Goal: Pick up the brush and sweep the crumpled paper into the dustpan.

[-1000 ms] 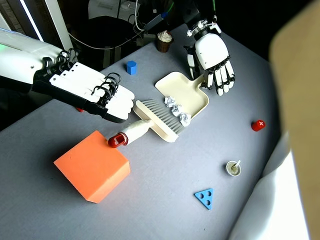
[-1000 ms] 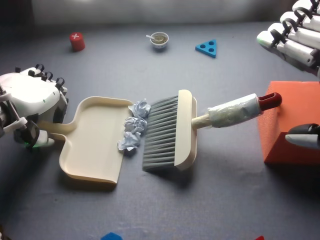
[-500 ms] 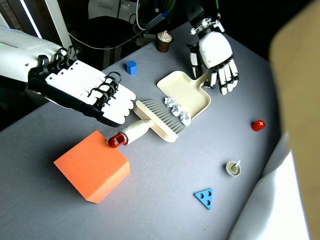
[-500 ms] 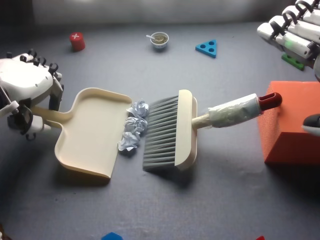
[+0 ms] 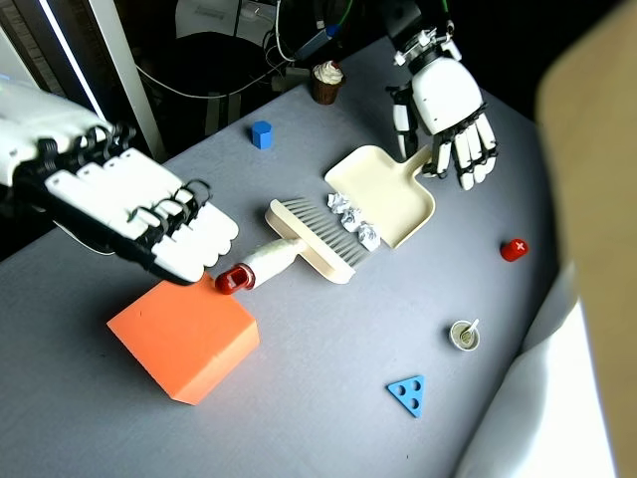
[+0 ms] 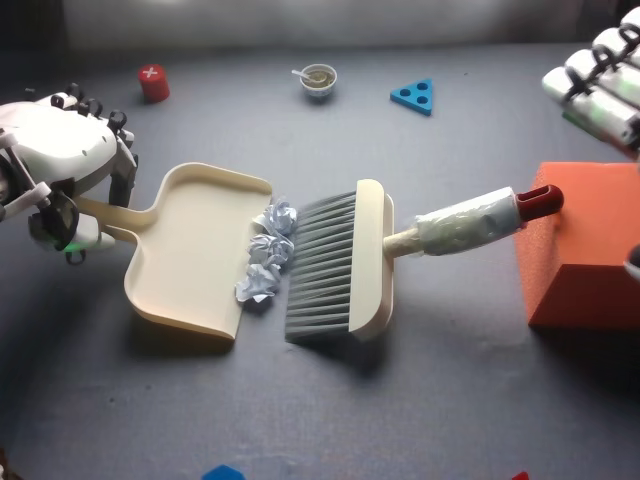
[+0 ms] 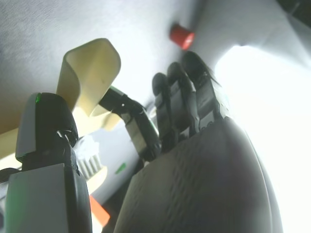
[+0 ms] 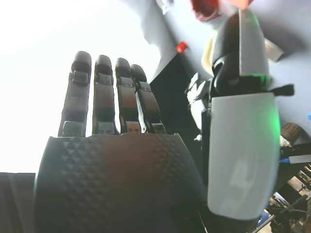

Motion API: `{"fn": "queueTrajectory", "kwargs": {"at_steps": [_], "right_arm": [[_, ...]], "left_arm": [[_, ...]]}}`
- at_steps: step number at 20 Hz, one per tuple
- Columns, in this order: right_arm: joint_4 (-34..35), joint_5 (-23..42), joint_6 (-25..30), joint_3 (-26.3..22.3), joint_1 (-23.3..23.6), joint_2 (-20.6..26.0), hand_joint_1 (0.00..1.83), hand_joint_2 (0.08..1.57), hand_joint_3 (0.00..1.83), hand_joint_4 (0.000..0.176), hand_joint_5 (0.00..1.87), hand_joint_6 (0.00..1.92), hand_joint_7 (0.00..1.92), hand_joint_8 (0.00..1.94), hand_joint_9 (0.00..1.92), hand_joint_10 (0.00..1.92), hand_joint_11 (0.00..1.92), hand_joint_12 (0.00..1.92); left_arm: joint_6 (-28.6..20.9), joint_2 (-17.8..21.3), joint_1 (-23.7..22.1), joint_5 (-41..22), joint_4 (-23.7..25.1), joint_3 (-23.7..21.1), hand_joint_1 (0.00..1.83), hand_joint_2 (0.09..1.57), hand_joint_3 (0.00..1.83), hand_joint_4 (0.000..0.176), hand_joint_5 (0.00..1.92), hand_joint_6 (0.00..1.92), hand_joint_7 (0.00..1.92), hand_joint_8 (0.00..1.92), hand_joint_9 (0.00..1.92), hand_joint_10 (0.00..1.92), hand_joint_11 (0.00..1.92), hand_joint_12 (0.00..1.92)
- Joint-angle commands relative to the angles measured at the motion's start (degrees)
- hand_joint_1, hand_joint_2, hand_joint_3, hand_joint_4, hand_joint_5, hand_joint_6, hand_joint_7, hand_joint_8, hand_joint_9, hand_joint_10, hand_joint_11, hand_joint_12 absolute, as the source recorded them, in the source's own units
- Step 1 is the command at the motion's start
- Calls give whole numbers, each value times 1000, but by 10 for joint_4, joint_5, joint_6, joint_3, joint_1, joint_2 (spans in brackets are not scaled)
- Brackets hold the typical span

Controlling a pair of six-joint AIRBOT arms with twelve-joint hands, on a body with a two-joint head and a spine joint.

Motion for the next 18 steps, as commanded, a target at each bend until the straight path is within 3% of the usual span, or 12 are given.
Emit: {"fn": "queueTrajectory", "kwargs": {"at_steps": [1,2,3,7,8,9,11,12,15,16,17,18], "right_arm": [[-34,-74,-12,0,-1,1,951,983,9,0,130,1,163,0,181,0,197,15],[-34,-89,-13,3,-7,-9,993,966,0,0,149,8,175,5,188,3,201,17],[-34,-107,-13,8,-13,-21,965,996,12,0,135,1,149,1,155,0,169,4],[-16,-134,-13,8,-18,-51,965,975,1,0,143,0,169,4,173,5,185,10],[-15,-143,-13,9,-20,-64,957,974,0,0,140,0,171,5,179,7,193,14],[-15,-151,-13,11,-22,-74,948,967,0,0,157,7,181,8,185,9,198,15],[-15,-165,-13,19,-24,-99,982,955,0,0,161,7,182,6,184,6,195,14],[-15,-170,-13,23,-24,-108,960,971,1,0,142,1,160,1,158,1,172,3],[-13,-175,-13,38,-24,-141,982,943,0,0,167,11,178,8,174,8,185,9],[-13,-178,-13,41,-25,-147,916,967,2,0,128,2,148,1,154,1,170,2],[-10,-182,-13,45,-25,-156,930,951,0,0,137,7,163,8,172,8,189,10],[-1,-186,-13,48,-25,-164,949,938,0,0,137,6,159,5,166,5,186,8]], "left_arm": [[3,-3,-6,-58,13,4,1036,1158,1,42,899,1110,323,2,253,5,0,636],[3,-5,-6,-61,11,5,1036,1157,0,44,902,1106,315,1,249,2,0,625],[3,-7,-6,-61,10,5,1062,1151,0,0,918,1082,324,3,253,3,0,629],[3,-14,-6,-61,3,10,1035,1156,2,46,903,1103,319,1,253,2,0,644],[3,-15,-6,-61,3,11,1038,1161,2,32,894,1117,312,1,244,2,0,633],[3,-16,-6,-61,3,11,1039,1157,0,39,903,1104,318,2,250,3,0,657],[3,-17,-6,-60,2,11,1065,1144,0,2,933,1057,340,6,260,5,0,652],[3,-17,-6,-60,1,10,1080,1133,0,0,953,1024,348,5,266,4,0,664],[3,-15,-5,-60,-1,6,1060,1145,1,7,925,1068,326,0,256,0,0,702],[3,-15,-5,-60,-2,5,1024,1167,3,53,879,1140,294,2,231,2,0,661],[3,-14,-4,-61,-3,4,1021,1168,0,58,877,1143,285,1,225,2,0,638],[3,-14,-4,-62,-4,3,1045,1161,0,20,895,1115,298,3,239,4,0,648]]}}
